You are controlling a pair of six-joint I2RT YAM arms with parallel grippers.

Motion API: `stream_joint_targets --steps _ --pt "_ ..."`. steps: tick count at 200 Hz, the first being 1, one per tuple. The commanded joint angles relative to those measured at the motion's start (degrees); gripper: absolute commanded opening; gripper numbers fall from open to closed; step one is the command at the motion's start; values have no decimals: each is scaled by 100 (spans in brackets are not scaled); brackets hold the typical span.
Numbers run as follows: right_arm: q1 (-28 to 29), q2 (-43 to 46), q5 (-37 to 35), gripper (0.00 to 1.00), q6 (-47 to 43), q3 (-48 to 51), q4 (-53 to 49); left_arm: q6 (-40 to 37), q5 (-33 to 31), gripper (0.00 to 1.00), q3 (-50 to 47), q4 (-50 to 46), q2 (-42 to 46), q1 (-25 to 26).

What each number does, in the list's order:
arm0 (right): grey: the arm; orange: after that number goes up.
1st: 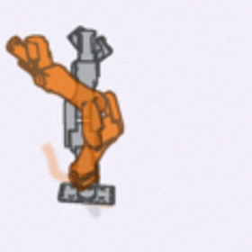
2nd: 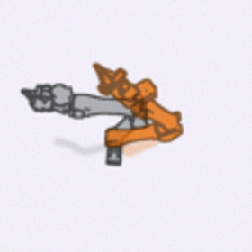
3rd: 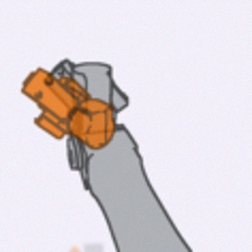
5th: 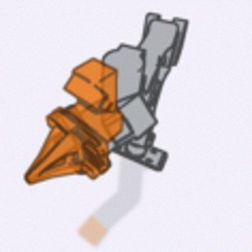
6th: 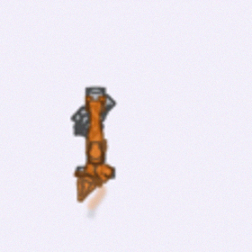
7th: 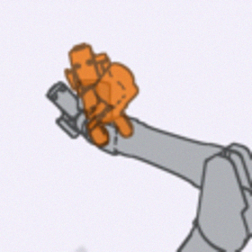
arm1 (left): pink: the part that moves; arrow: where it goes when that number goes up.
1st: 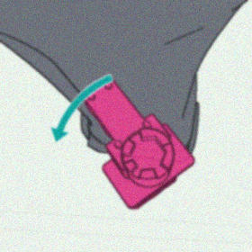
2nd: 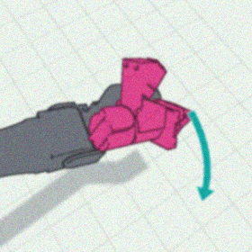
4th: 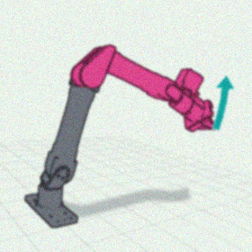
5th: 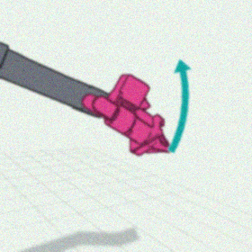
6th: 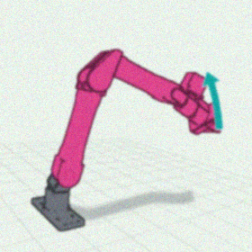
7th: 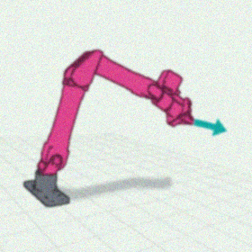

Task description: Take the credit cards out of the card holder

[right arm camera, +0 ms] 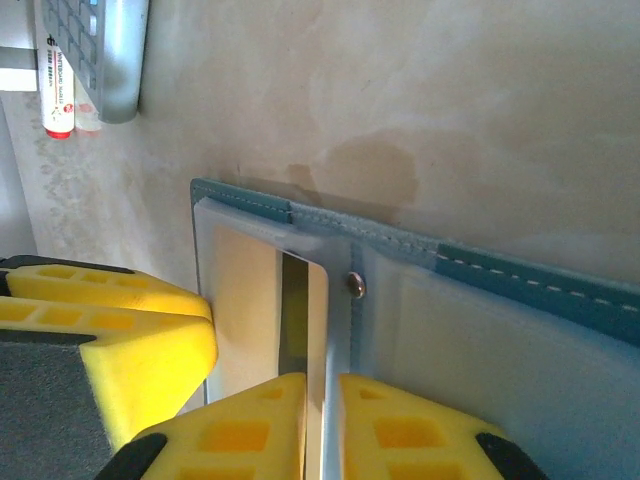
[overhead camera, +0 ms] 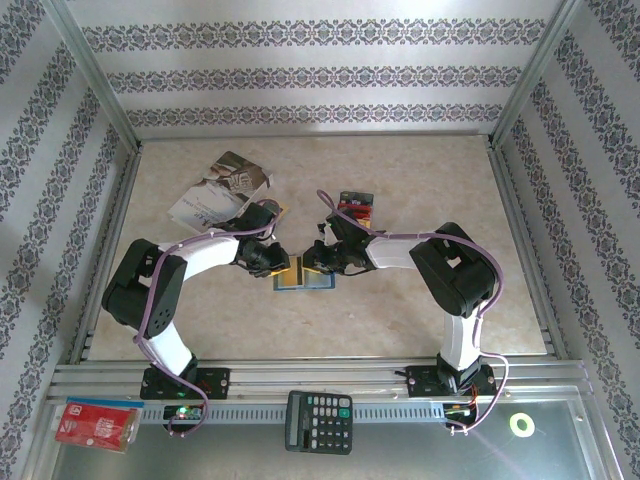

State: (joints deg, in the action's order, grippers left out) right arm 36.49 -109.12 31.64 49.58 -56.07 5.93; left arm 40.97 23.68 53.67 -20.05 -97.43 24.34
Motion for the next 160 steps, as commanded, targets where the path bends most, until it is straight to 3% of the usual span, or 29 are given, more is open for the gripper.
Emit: stream_joint_targets --steps 1,100,160 --pt "44 -125 108 18 -61 1 41 80 -214 23 -215 -26 -145 54" --pt "91 -261 442 16 -129 -123 261 9 -242 23 -238 5 -189 58" --pt "-86 145 -135 2 -213 163 248 25 -389 27 -296 141 5 55"
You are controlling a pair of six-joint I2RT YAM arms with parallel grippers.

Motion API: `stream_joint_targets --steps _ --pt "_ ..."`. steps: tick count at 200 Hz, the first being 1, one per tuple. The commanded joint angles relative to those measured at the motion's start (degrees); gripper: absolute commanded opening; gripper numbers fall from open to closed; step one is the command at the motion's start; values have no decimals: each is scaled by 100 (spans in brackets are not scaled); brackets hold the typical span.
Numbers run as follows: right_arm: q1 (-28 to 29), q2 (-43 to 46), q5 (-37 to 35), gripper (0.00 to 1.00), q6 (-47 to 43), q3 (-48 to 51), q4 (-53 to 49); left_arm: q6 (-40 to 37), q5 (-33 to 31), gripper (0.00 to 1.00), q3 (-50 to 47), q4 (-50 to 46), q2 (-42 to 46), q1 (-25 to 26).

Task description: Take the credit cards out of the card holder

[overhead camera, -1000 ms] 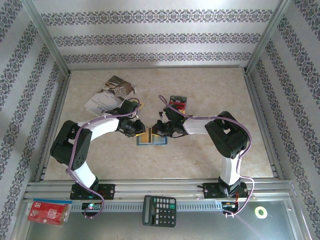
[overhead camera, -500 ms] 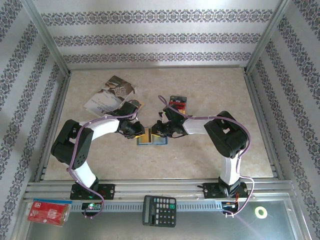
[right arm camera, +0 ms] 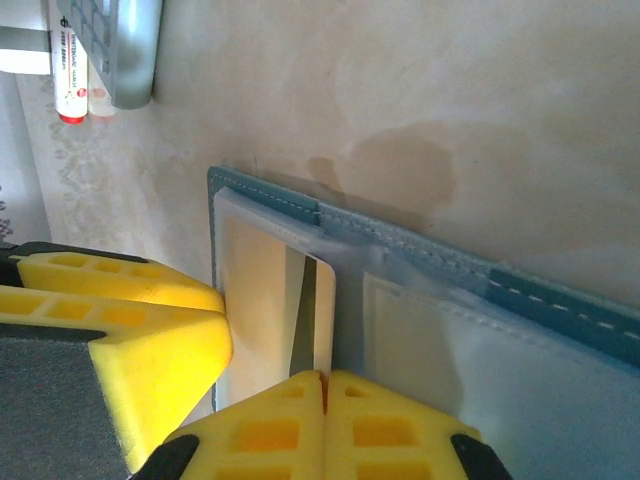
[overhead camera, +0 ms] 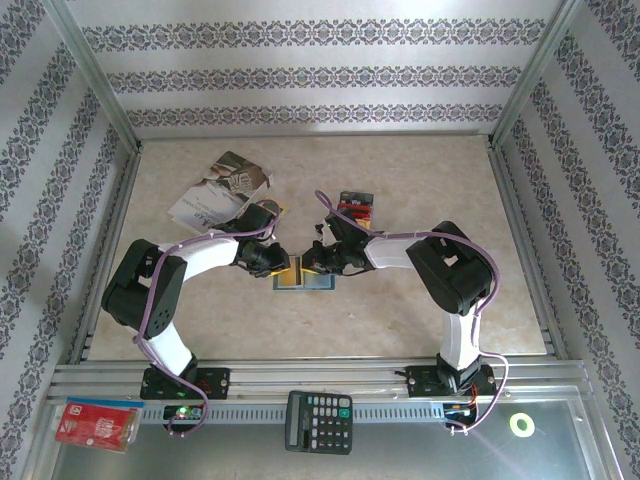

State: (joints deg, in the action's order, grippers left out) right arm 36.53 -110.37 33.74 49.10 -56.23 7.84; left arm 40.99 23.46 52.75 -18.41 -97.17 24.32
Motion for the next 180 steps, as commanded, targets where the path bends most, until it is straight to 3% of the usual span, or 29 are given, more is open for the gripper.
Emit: stream_joint_targets --steps 1,76,129,180 --pt "-97 288 -352 2 -173 194 59 23 -368 27 -204 -23 -17 57" --pt "-585 1530 -41 0 -657 759 270 307 -212 49 -202 959 433 61" --pt "-1001 2285 628 0 -787 973 490 332 -582 67 -426 1596 1466 30" --pt "-1333 2826 1285 0 -714 953 732 857 598 77 -810 3597 1808 -14"
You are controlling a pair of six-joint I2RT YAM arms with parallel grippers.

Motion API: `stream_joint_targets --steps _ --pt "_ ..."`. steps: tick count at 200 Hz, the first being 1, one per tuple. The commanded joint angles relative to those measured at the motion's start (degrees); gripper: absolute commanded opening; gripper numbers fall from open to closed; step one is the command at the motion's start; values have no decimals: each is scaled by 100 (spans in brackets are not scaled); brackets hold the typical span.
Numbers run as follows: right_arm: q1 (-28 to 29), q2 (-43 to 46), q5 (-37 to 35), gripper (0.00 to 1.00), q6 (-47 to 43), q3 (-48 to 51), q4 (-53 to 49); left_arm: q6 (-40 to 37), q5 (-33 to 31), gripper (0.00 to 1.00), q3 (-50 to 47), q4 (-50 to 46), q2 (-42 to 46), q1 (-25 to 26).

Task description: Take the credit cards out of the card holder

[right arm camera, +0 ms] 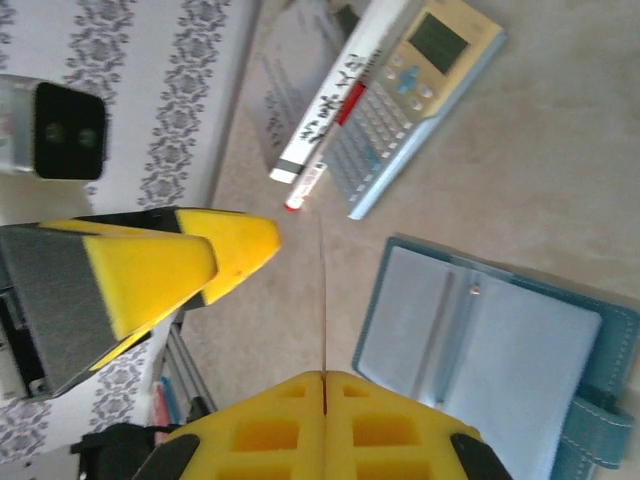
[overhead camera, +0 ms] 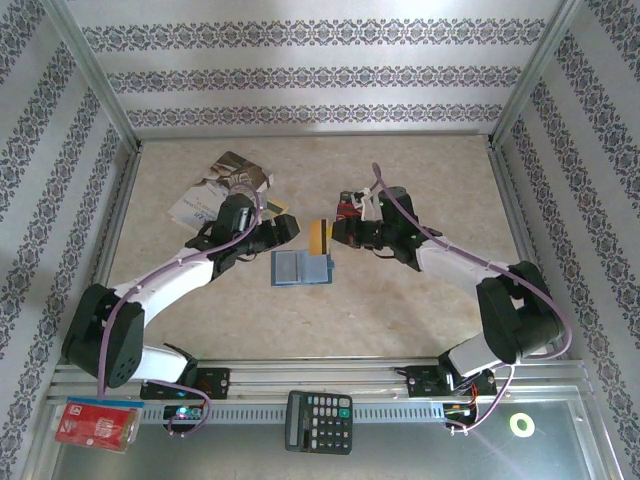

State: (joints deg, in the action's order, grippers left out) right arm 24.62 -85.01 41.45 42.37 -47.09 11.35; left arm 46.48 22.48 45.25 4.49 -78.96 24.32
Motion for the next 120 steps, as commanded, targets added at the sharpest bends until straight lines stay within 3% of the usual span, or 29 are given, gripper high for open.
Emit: stream_joint_targets --steps 1,35,68,120 --pt "-151 296 526 0 -30 36 400 318 727 77 -56 1334 -18 -14" --pt "-344 482 889 0 412 -33 857 816 1585 80 94 2457 -329 19" --pt "-471 480 1113 0 678 -167 1081 984 2110 74 212 2957 -351 55" --pt "-702 435 1335 0 1190 -203 1636 1231 2365 48 346 3560 -427 63"
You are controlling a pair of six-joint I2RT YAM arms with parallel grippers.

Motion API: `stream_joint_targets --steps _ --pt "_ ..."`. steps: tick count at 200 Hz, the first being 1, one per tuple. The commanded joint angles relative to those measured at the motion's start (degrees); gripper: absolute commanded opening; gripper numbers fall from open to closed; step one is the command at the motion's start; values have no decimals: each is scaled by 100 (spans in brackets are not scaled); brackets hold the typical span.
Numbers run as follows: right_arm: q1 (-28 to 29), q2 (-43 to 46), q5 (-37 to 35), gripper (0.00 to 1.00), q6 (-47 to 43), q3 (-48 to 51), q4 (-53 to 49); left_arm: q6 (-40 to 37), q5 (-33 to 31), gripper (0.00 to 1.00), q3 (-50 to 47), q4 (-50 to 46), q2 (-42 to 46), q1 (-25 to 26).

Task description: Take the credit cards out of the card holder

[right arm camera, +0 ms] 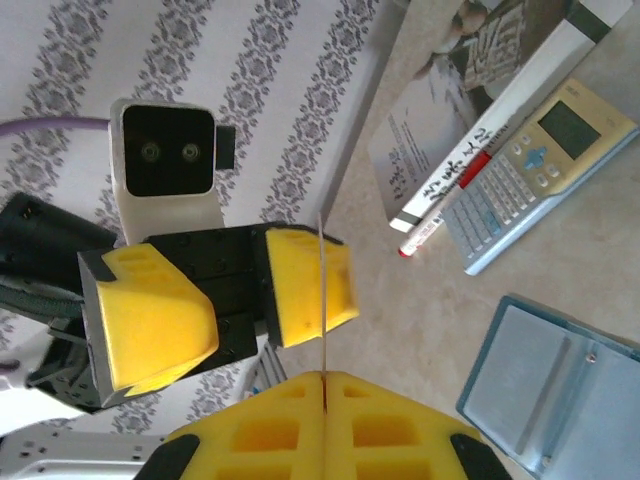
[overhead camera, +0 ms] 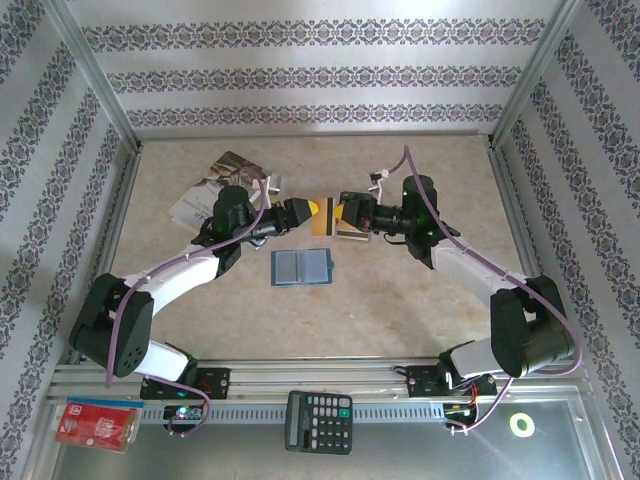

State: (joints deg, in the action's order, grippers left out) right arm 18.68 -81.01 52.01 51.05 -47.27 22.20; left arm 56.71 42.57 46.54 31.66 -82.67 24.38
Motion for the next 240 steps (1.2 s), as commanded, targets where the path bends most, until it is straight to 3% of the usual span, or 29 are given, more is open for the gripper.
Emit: stream_joint_targets --steps 1,36,86,108,147,189,212,240 --pt "-109 34 286 0 325 -186 564 213 366 48 220 847 -64 57" --pt "-117 -72 442 0 732 -178 1078 288 498 42 399 813 -240 52" --pt "-134 -210 469 0 983 -148 1452 -226 24 52 486 -205 -32 54" --pt "-136 -238 489 0 1011 -150 1486 -225 14 52 461 -147 -23 55" --pt "-136 -350 554 0 1100 -151 1613 65 268 34 478 332 -190 49" --pt "-119 -509 547 2 1292 -247 1883 153 338 0 585 436 -214 49" --pt "-37 -578 470 20 1371 -258 2019 172 296 0 721 429 -279 42" --pt "78 -693 407 19 1440 -323 2341 294 262 0 771 505 -404 45"
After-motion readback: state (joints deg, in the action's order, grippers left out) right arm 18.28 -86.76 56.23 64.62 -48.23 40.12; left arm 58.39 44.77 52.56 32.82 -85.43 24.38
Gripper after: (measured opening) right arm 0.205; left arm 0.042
